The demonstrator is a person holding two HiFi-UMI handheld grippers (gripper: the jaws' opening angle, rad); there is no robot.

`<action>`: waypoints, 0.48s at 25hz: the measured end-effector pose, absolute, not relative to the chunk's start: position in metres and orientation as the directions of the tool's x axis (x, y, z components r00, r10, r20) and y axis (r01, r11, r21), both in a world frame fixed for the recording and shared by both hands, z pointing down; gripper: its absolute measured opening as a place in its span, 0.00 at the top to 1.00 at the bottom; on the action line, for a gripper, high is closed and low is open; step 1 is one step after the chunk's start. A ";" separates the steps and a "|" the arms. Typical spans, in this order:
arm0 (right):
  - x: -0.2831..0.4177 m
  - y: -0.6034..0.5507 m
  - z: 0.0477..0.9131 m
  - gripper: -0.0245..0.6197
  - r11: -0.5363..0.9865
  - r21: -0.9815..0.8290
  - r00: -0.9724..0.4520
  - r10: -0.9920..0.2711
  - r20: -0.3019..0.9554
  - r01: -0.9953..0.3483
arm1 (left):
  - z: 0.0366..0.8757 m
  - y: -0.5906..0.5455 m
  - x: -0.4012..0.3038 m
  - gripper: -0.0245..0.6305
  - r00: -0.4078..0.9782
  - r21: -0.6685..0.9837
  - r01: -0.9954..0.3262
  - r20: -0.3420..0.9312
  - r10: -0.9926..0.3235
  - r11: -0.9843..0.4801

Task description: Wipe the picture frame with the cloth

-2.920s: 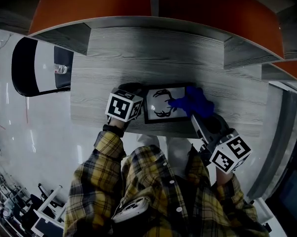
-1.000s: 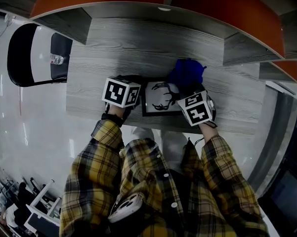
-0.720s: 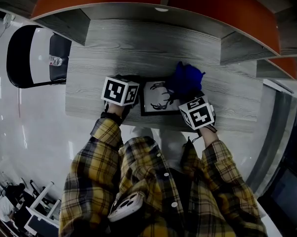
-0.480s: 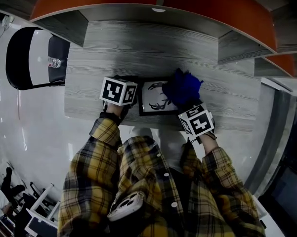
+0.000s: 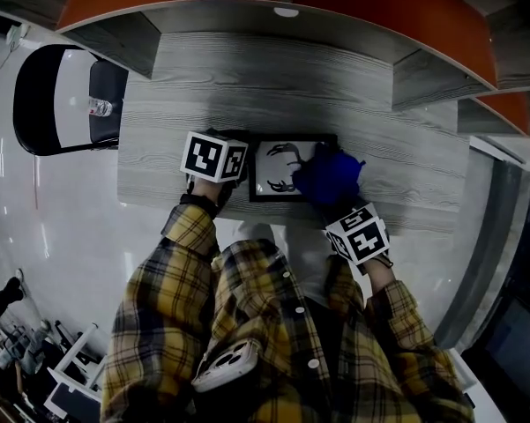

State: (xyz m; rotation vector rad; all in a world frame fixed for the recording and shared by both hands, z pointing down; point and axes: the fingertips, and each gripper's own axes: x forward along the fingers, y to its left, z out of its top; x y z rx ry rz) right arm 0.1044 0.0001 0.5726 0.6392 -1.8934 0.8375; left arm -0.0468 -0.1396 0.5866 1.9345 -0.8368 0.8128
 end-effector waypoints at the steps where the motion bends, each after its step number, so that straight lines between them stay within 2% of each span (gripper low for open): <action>1: 0.105 0.000 0.570 0.90 0.635 -0.281 -0.427 -0.086 0.900 -0.720 | 0.587 -0.139 -0.047 0.78 0.564 0.445 -0.797 0.789 -0.242 -0.408; 8: 0.073 -0.061 0.498 0.90 0.655 -0.267 -0.558 -0.284 0.780 -0.707 | 0.586 -0.139 -0.047 0.78 0.566 0.449 -0.800 0.785 -0.252 -0.398; 12: 0.052 -0.108 0.495 0.90 0.672 -0.210 -0.561 -0.360 0.746 -0.710 | 0.587 -0.139 -0.047 0.78 0.564 0.450 -0.804 0.785 -0.258 -0.388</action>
